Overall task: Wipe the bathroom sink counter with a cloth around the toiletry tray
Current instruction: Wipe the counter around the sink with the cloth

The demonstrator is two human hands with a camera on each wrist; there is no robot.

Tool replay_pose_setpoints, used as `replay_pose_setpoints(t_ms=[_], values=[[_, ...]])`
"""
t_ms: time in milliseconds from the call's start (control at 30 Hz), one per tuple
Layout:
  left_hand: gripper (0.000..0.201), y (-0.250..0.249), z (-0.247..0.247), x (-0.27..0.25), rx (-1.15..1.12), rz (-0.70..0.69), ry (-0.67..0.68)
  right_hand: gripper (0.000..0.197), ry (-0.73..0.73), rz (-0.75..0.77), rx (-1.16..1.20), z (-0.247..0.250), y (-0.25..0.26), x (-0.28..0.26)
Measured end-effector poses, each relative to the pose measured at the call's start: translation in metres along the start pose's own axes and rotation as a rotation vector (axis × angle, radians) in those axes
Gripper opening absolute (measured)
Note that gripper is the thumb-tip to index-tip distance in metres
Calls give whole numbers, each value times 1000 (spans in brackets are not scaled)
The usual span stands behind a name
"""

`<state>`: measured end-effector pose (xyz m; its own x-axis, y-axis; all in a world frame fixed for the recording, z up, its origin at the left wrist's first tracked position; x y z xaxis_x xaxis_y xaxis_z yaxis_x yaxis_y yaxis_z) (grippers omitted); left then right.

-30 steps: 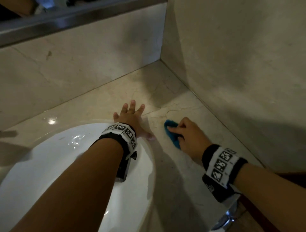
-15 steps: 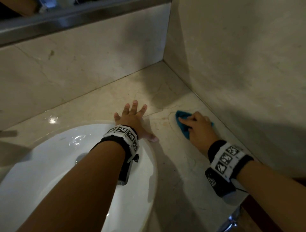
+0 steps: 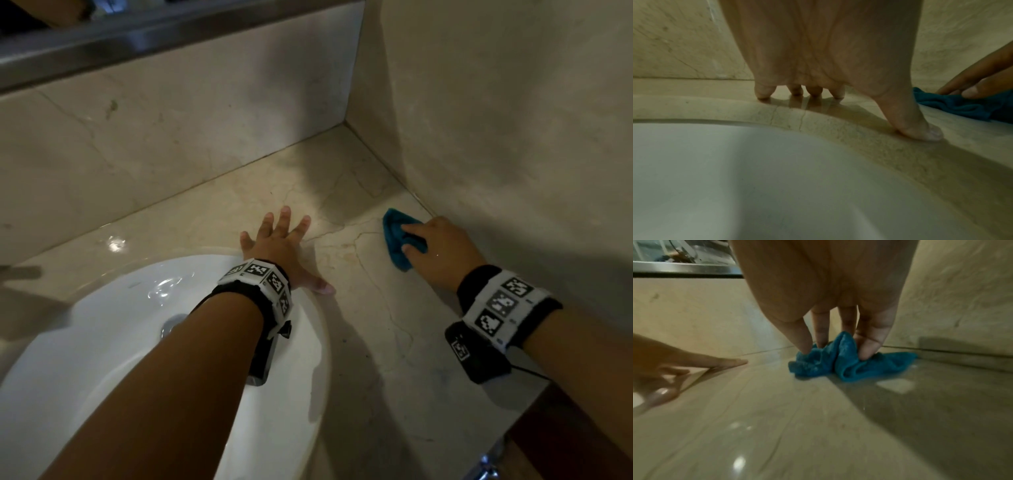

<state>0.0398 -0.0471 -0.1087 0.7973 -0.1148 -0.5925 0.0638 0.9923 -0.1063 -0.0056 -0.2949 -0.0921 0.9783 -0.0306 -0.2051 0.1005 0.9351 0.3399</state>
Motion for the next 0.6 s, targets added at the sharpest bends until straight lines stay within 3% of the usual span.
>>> replay_pose_setpoints(t_ms=[133, 233, 367, 533, 600], values=[[133, -1, 1, 0, -4, -3, -1, 48, -15, 34, -87, -14, 16, -3], [134, -2, 0, 1, 0, -1, 1, 37, -103, 0, 81, -9, 9, 17], [135, -2, 0, 3, 14, 2, -6, 38, -126, -26, 55, -8, 9, 40], [136, -2, 2, 4, 29, 13, -7, 41, 14, 262, 129, -39, 55, 16], [136, -2, 1, 4, 24, 13, -1, 41, 12, 266, 109, -35, 49, 21]])
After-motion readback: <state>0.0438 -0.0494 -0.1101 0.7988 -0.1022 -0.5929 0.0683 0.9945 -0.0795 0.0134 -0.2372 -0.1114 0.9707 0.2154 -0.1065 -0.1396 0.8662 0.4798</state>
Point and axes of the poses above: each hand's wrist, its own x-axis towards the middle knuckle, its own z-axis out of the back of the hand, y = z × x, the point moved 4 cm from there along x, towards the middle knuckle, and after that the axes turned 8 degrees about z, right-handed, at the moved point
